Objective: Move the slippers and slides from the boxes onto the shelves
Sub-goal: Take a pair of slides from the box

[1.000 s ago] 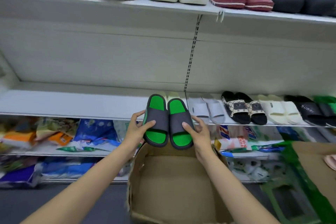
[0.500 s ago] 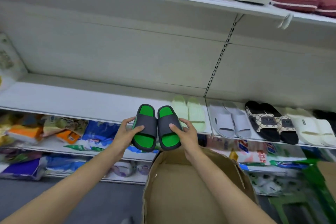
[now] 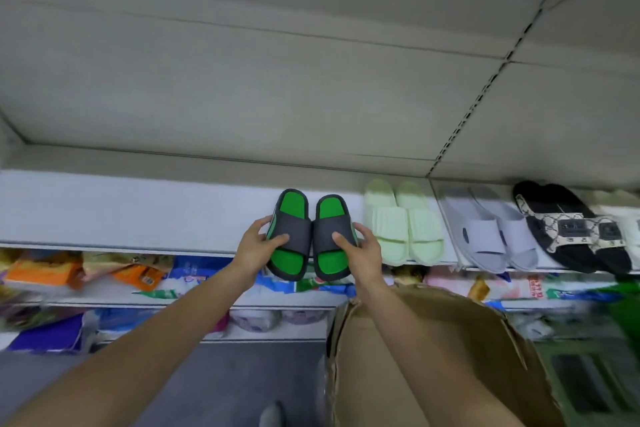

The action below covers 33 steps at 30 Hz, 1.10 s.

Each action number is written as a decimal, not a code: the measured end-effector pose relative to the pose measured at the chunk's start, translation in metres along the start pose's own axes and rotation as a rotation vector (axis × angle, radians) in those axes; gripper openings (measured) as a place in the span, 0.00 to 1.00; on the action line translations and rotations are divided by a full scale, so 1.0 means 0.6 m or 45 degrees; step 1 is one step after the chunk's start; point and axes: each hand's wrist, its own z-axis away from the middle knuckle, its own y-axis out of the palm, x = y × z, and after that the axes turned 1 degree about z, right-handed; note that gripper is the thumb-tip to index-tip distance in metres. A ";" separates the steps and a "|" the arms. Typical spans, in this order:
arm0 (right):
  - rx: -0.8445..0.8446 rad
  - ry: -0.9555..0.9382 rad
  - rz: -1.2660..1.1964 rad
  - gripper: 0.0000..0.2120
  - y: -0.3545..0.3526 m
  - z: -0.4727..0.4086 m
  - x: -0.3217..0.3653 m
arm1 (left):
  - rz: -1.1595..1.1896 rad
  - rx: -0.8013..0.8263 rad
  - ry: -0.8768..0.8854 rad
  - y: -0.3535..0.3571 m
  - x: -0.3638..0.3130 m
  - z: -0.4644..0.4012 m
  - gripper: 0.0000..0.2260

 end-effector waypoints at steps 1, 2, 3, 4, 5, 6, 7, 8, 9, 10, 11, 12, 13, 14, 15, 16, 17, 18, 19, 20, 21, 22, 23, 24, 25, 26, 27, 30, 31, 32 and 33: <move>-0.027 -0.009 0.018 0.26 0.008 -0.004 0.000 | -0.005 0.000 0.006 0.001 -0.003 -0.009 0.27; -0.050 -0.016 0.032 0.27 0.014 -0.007 0.003 | -0.015 0.003 0.018 0.003 -0.008 -0.016 0.27; -0.066 -0.024 0.057 0.28 0.019 -0.009 0.009 | -0.019 -0.001 0.030 0.005 -0.013 -0.022 0.26; -0.078 -0.034 0.094 0.29 0.024 -0.013 0.012 | -0.027 -0.004 0.043 0.007 -0.017 -0.028 0.26; -0.082 -0.049 0.141 0.30 0.028 -0.021 0.016 | -0.041 -0.007 0.057 0.008 -0.020 -0.035 0.27; -0.083 -0.072 0.190 0.31 0.032 -0.027 0.019 | -0.068 -0.005 0.073 0.008 -0.022 -0.043 0.28; -0.085 -0.092 0.257 0.31 0.036 -0.037 0.019 | -0.114 -0.004 0.098 0.006 -0.023 -0.052 0.28; -0.095 -0.121 0.335 0.31 0.042 -0.045 0.019 | -0.182 0.005 0.140 0.004 -0.026 -0.057 0.29; -0.099 -0.150 0.431 0.30 0.050 -0.048 0.023 | -0.268 0.007 0.187 0.002 -0.029 -0.061 0.28; -0.098 -0.194 0.524 0.28 0.056 -0.055 0.021 | -0.389 -0.007 0.235 0.000 -0.028 -0.068 0.28; -0.102 -0.226 0.627 0.26 0.059 -0.067 0.015 | -0.537 -0.037 0.296 -0.002 -0.026 -0.074 0.29; -0.104 -0.253 0.719 0.23 0.061 -0.077 0.009 | -0.687 -0.068 0.365 -0.003 -0.023 -0.080 0.30; -0.095 -0.271 0.796 0.20 0.064 -0.084 0.006 | -0.788 -0.088 0.425 -0.004 -0.021 -0.084 0.30; -0.077 -0.292 0.853 0.18 0.064 -0.092 0.003 | -0.812 -0.081 0.459 -0.005 -0.019 -0.088 0.31; -0.073 -0.303 0.899 0.17 0.064 -0.096 0.002 | -0.786 -0.067 0.458 -0.006 -0.018 -0.092 0.32; -0.061 -0.316 0.920 0.17 0.065 -0.098 0.005 | -0.747 -0.053 0.453 -0.006 -0.018 -0.095 0.33; -0.052 -0.306 0.918 0.17 0.065 -0.104 0.001 | -0.710 -0.052 0.430 -0.008 -0.017 -0.099 0.33; -0.042 -0.283 0.911 0.18 0.064 -0.111 -0.003 | -0.670 -0.040 0.401 -0.007 -0.021 -0.099 0.32; -0.035 -0.273 0.897 0.19 0.061 -0.118 -0.007 | -0.627 -0.028 0.363 -0.007 -0.024 -0.100 0.30; -0.032 -0.260 0.885 0.20 0.059 -0.122 -0.008 | -0.586 -0.010 0.341 -0.007 -0.025 -0.102 0.26; -0.034 -0.252 0.857 0.20 0.057 -0.125 -0.008 | -0.560 0.000 0.332 -0.005 -0.028 -0.102 0.23; -0.035 -0.241 0.826 0.20 0.055 -0.128 -0.008 | -0.541 -0.001 0.334 -0.003 -0.028 -0.102 0.22; -0.035 -0.232 0.804 0.20 0.054 -0.128 -0.007 | -0.526 -0.007 0.340 0.000 -0.028 -0.104 0.21; -0.031 -0.235 0.796 0.20 0.053 -0.129 -0.007 | -0.519 -0.012 0.345 0.002 -0.028 -0.104 0.20; -0.019 -0.238 0.798 0.20 0.051 -0.130 -0.008 | -0.524 -0.015 0.345 0.003 -0.027 -0.105 0.20; -0.004 -0.241 0.797 0.21 0.049 -0.129 -0.008 | -0.541 -0.019 0.353 0.003 -0.027 -0.103 0.20; 0.019 -0.238 0.794 0.21 0.046 -0.126 -0.006 | -0.565 -0.022 0.369 0.002 -0.025 -0.102 0.21; 0.046 -0.267 0.793 0.21 0.027 -0.105 0.017 | -0.768 -0.100 0.523 -0.007 -0.022 -0.092 0.24; 0.031 -0.296 0.793 0.20 0.017 -0.096 0.029 | -0.857 -0.127 0.612 -0.010 -0.023 -0.087 0.24; 0.025 -0.339 0.780 0.19 0.006 -0.088 0.040 | -0.915 -0.138 0.694 -0.012 -0.027 -0.081 0.23; 0.030 -0.383 0.768 0.18 -0.006 -0.078 0.054 | -0.937 -0.128 0.752 -0.011 -0.034 -0.074 0.21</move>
